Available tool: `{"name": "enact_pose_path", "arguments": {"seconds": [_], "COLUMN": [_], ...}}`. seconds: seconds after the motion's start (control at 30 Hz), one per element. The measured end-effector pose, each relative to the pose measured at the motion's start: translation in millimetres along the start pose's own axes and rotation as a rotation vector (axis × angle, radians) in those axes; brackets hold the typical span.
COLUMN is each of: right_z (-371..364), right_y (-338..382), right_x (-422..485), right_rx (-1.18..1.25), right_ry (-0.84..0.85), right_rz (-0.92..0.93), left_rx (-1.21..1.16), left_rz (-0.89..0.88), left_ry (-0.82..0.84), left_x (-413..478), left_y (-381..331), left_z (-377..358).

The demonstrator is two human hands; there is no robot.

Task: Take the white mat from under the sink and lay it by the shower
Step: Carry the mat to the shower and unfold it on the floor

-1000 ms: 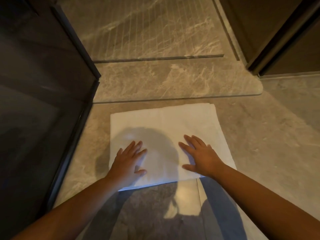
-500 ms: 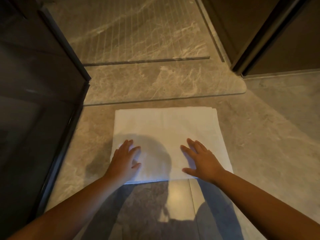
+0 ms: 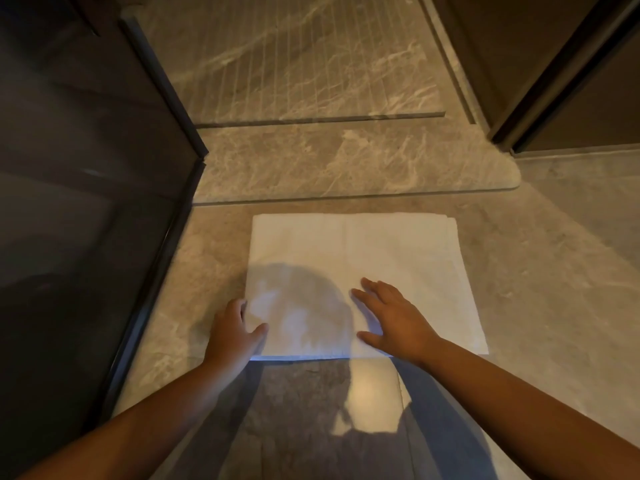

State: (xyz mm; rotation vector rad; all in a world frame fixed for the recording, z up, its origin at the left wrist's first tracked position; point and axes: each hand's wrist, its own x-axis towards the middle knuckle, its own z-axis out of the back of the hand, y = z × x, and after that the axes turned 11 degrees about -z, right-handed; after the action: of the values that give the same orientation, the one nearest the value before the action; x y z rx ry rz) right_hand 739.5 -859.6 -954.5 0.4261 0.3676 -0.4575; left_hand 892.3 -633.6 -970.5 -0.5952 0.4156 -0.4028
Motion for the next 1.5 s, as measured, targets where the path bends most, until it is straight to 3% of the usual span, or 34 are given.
{"name": "enact_pose_path", "arguments": {"seconds": [0.13, 0.43, 0.63, 0.77, 1.0, 1.23, 1.5], "right_z": [-4.3, -3.0, -3.8, -7.9, 1.9, 19.8, 27.6], "right_y": [12.6, 50.2, 76.1, 68.0, -0.1, -67.6, -90.8], "right_x": [5.3, 6.9, 17.4, 18.9, 5.3, -20.0, -20.6], "right_rx": [-0.016, 0.302, 0.337, 0.263, 0.133, 0.277, 0.597], "right_ry": [0.001, 0.004, 0.04, 0.074, -0.095, -0.255, -0.283], "right_rz": [0.044, 0.161, 0.155, 0.134, -0.032, -0.412, -0.623], "left_rx": [-0.201, -0.533, -0.718, -0.616, -0.068, 0.224, 0.281], "left_rz": [0.155, 0.093, 0.12, 0.06, -0.111, -0.294, -0.336], "left_ry": [0.107, 0.094, 0.079, 0.091, 0.12, 0.119, 0.132], "left_x": [-7.7, -18.8, -18.6, -16.6, -5.1, 29.9, 35.3], "left_y": [7.0, -13.7, -33.1, -30.3, -6.4, -14.3, -14.6], "left_z": [4.9, 36.1, 44.8, 45.0, 28.6, 3.6, -6.9]}}
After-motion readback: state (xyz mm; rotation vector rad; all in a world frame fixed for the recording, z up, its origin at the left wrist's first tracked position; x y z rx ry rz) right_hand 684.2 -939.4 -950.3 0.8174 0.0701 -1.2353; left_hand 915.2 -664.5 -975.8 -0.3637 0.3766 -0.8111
